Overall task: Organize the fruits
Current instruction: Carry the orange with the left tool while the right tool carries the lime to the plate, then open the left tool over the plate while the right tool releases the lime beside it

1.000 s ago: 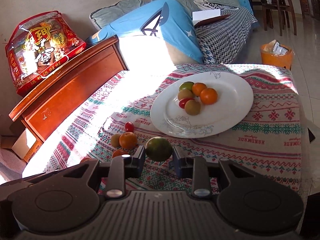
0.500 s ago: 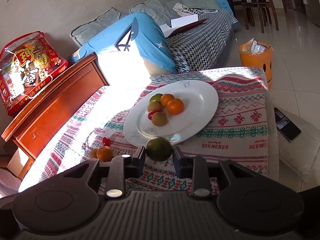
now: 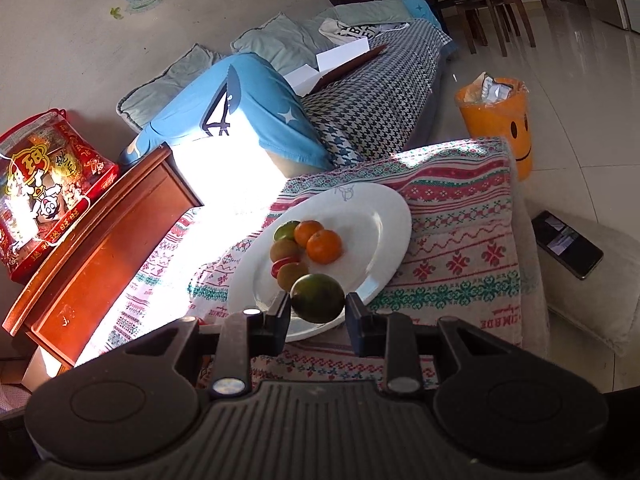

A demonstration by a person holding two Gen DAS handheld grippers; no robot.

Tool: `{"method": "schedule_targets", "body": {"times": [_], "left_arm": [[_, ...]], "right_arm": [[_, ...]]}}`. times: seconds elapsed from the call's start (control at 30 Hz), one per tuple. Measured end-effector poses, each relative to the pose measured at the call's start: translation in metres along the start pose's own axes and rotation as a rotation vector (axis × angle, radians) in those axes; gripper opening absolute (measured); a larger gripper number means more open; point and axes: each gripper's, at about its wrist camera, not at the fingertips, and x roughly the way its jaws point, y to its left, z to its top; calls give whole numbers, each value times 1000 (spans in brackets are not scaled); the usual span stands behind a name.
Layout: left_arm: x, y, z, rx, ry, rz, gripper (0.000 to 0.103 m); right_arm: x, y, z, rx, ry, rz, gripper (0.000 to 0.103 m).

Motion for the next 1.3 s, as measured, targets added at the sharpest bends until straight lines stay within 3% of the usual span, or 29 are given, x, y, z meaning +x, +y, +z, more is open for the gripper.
{"method": "schedule_targets", "body": {"times": [0.27,0.7,1.0,1.3], "left_arm": [[26,-15,18,24,14,-24,28],[65,-18,43,3,58,-1,30],[50,-8,49,-19,49,-8,36],[18,23,38,5,58,22,39]], "right_arm": [[18,-1,7,25,-2,0,30],[41,-9,12,81,-2,-23,33],[36,-4,13,64,-7,-5,34],[27,13,3,-31,23,17,35]]}}
